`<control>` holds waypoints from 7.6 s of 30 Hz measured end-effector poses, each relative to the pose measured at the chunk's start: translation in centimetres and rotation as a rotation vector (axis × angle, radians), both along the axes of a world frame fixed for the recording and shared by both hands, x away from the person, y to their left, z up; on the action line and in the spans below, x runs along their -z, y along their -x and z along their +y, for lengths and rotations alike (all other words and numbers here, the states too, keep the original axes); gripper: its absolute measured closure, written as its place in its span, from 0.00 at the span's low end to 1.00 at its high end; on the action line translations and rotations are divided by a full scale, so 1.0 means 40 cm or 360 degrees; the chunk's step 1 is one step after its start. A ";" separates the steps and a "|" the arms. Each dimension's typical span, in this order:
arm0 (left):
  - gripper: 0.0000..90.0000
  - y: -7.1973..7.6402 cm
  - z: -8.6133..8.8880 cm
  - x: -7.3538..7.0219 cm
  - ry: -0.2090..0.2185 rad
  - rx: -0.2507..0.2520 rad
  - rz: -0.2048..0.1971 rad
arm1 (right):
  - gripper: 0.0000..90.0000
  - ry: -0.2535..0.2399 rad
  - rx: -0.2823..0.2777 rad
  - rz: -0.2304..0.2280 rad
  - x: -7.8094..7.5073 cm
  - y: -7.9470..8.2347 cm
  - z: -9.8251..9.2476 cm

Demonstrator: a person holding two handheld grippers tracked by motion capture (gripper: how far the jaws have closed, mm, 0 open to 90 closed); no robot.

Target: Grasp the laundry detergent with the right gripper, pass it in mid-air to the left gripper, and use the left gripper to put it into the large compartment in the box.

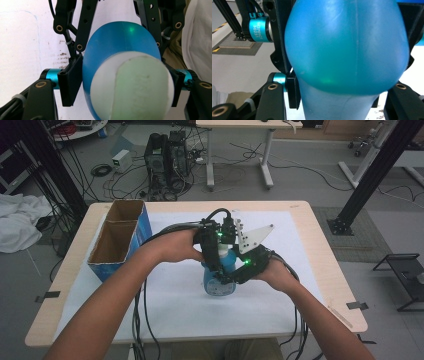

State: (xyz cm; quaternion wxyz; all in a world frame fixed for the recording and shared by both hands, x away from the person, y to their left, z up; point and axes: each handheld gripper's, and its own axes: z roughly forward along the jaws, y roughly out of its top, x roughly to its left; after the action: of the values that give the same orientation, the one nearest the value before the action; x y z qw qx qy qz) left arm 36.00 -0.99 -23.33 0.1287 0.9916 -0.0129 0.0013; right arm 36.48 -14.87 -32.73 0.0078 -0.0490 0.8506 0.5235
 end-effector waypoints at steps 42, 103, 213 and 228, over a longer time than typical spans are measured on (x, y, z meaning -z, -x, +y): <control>0.42 0.022 0.016 -0.044 0.0015 0.0015 -0.0130 | 0.25 0.0080 0.0114 0.0087 -0.005 0.003 -0.030; 0.42 -0.079 0.425 -0.368 0.0001 -0.1909 -0.0212 | 0.01 0.0831 0.0781 0.0263 -0.096 -0.107 -0.393; 0.42 -0.205 0.665 0.117 -0.0155 -0.1072 -0.0060 | 0.01 0.0799 0.0874 0.0184 -0.113 -0.077 -0.376; 0.31 -0.207 0.693 0.101 -0.0178 -0.1067 -0.0020 | 0.01 0.0802 0.0859 0.0186 -0.106 -0.075 -0.371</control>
State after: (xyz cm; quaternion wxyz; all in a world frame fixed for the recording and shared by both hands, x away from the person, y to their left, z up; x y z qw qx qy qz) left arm 44.26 26.73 -27.37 0.0663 0.9461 0.3131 0.0490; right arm 39.50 -29.70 -28.51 0.0847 0.2064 0.9341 0.2787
